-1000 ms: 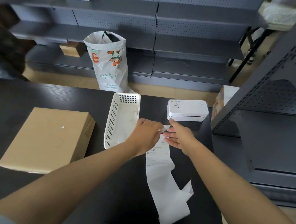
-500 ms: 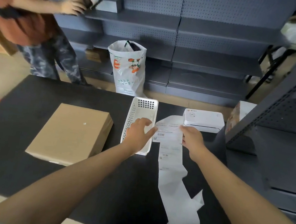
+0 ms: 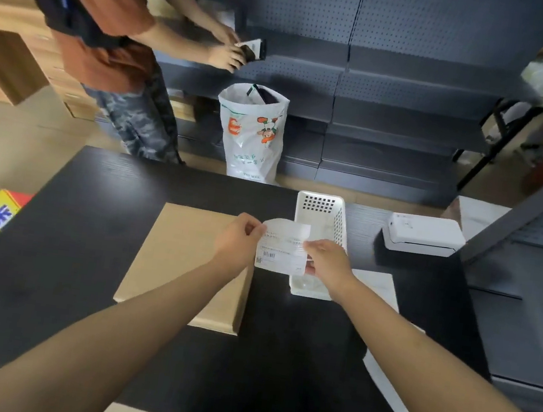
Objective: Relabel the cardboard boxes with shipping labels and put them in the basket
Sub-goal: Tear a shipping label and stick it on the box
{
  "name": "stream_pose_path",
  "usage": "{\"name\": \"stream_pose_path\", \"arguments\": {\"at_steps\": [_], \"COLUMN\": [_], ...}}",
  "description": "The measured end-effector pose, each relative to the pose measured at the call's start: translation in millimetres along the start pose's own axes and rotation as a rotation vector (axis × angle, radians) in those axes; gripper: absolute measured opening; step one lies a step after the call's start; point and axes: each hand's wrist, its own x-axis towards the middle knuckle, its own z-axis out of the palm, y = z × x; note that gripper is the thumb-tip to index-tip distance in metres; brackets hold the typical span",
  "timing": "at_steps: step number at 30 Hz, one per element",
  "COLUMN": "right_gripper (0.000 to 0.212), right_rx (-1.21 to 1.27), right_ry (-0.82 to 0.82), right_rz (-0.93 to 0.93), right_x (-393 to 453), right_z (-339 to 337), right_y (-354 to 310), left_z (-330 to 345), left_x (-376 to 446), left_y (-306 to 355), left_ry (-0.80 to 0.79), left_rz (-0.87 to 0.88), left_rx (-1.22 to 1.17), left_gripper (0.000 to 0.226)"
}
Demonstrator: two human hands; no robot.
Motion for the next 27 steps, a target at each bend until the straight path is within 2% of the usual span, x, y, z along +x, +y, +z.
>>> {"name": "stream_pose_path", "arguments": {"at_steps": [3, 8, 16, 20, 27], "right_gripper": [0.027, 0.028, 0.017, 0.017, 0.022], "right_rx": [-0.273, -0.479, -0.563, -0.619, -0.716], "right_ry": [0.065, 0.051, 0.037, 0.106, 0.206], "right_rz": [-0.067, -0.157, -0.238, -0.233, -0.099], "right_x": [-3, -14, -8, -5, 6], "right_z": [51, 114, 162, 181, 204], "right_y": [-15, -28, -32, -22, -9], "left_z": [-46, -104, -144, -150, -148], "left_x": [8, 13, 29, 44, 63], "left_y": [-24, -56, -76, -98, -123], "left_ry": [-0.013, 0.018, 0.113, 0.062, -0.041], "left_rz": [-0.024, -0.05, -0.125, -0.122, -0.077], "left_rx": [-0.044, 0.009, 0.311, 0.401, 0.468], "left_gripper": [0.011, 0.017, 0.023, 0.022, 0.019]}}
